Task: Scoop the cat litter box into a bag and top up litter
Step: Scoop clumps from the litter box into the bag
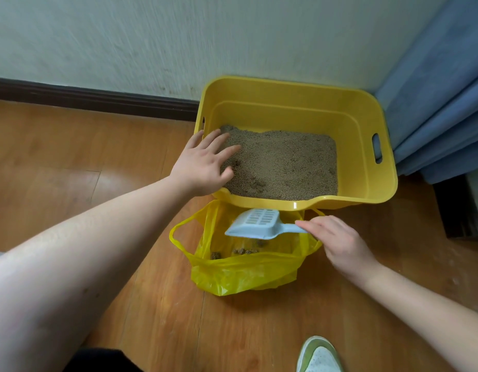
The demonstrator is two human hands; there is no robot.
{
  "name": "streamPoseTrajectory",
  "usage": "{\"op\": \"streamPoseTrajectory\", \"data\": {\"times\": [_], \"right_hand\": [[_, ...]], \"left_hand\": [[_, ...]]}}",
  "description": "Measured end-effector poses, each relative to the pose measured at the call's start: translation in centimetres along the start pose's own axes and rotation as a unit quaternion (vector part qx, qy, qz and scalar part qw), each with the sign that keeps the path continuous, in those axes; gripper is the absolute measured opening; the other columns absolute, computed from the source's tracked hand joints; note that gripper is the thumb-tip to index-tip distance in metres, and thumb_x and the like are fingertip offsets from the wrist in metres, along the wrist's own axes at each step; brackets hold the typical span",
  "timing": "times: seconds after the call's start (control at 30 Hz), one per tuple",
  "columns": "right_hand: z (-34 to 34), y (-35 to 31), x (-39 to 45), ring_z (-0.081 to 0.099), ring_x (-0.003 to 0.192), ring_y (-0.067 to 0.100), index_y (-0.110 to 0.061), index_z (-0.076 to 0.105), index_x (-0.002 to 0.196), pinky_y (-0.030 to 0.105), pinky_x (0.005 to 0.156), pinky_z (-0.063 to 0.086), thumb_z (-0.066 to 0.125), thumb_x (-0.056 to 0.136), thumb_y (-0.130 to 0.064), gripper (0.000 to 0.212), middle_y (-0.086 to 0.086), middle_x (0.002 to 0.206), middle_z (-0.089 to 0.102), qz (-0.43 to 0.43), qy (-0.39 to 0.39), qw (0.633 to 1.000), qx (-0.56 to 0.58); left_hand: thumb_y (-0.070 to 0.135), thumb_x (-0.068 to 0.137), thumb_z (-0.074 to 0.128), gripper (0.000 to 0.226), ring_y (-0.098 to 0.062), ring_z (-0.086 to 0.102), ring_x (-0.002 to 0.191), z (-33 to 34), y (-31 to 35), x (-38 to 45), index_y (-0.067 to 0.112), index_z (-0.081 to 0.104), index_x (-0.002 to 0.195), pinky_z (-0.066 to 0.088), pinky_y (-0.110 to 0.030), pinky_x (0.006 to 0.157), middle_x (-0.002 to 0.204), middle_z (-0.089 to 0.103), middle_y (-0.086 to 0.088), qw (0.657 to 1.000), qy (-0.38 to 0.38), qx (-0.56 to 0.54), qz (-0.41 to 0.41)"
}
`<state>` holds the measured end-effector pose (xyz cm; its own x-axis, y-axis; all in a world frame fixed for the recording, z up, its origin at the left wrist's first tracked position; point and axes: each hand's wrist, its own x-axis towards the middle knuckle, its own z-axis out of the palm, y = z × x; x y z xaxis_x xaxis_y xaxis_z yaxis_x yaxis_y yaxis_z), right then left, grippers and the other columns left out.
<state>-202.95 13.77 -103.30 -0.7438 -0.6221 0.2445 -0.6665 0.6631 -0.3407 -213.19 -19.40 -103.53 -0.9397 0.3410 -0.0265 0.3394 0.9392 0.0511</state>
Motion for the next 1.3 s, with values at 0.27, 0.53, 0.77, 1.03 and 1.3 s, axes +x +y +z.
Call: {"op": "streamPoseTrajectory", "data": {"times": [0.27,0.53,0.77,1.03,1.3], "right_hand": [[-5.9,1.5,6.5,0.054,0.068,-0.001,-0.018,0.06,0.125,0.012,0.058,0.038,0.042,0.099,-0.01,0.032,-0.006,0.086,0.061,0.294,0.01,0.952,0.085],[-5.4,5.0,13.5,0.05,0.05,0.013,-0.013,0.067,0.081,0.027,0.053,0.043,0.044,0.1,-0.021,0.032,0.0,0.066,0.063,0.38,-0.302,0.874,0.032],[-1.8,4.4,15.2,0.052,0.055,0.014,-0.01,0.064,0.079,0.03,0.06,0.047,0.044,0.1,-0.016,0.03,0.001,0.066,0.06,0.42,-0.32,0.846,0.071],[1.9,3.7,16.0,0.041,0.053,0.013,-0.003,0.052,0.112,0.015,0.031,0.033,0.033,0.101,-0.008,0.022,0.007,0.07,0.048,0.57,-0.212,0.735,0.3],[3.6,5.1,14.7,0.057,0.082,0.024,-0.007,0.055,0.124,0.029,0.064,0.04,0.046,0.096,-0.006,0.029,0.012,0.101,0.064,0.364,-0.298,0.88,0.061]], "left_hand": [[0.048,0.089,0.024,0.062,-0.025,0.019,0.149,-0.1,0.1,-0.1,0.032,0.039,0.147,0.006,-0.05,0.121,0.157,0.033,-0.007,1.0,0.02,-0.004,-0.011],[0.045,0.09,0.029,0.064,-0.028,0.024,0.147,-0.3,0.3,-0.4,0.017,0.044,0.145,0.01,-0.044,0.121,0.154,0.037,-0.012,0.998,0.044,-0.021,-0.034],[0.043,0.09,0.031,0.062,-0.034,0.027,0.145,-0.2,0.6,-0.7,0.016,0.047,0.144,0.018,-0.046,0.12,0.152,0.039,-0.017,0.996,0.052,-0.028,-0.066],[0.044,0.091,0.03,0.059,-0.03,0.027,0.145,0.0,0.4,-0.5,0.023,0.045,0.145,0.015,-0.045,0.121,0.153,0.039,-0.011,0.998,0.032,-0.014,-0.06],[0.045,0.092,0.026,0.061,-0.027,0.023,0.147,-0.1,0.4,-0.4,0.025,0.04,0.148,0.012,-0.045,0.121,0.155,0.035,-0.009,0.998,0.016,-0.007,-0.055]]}}
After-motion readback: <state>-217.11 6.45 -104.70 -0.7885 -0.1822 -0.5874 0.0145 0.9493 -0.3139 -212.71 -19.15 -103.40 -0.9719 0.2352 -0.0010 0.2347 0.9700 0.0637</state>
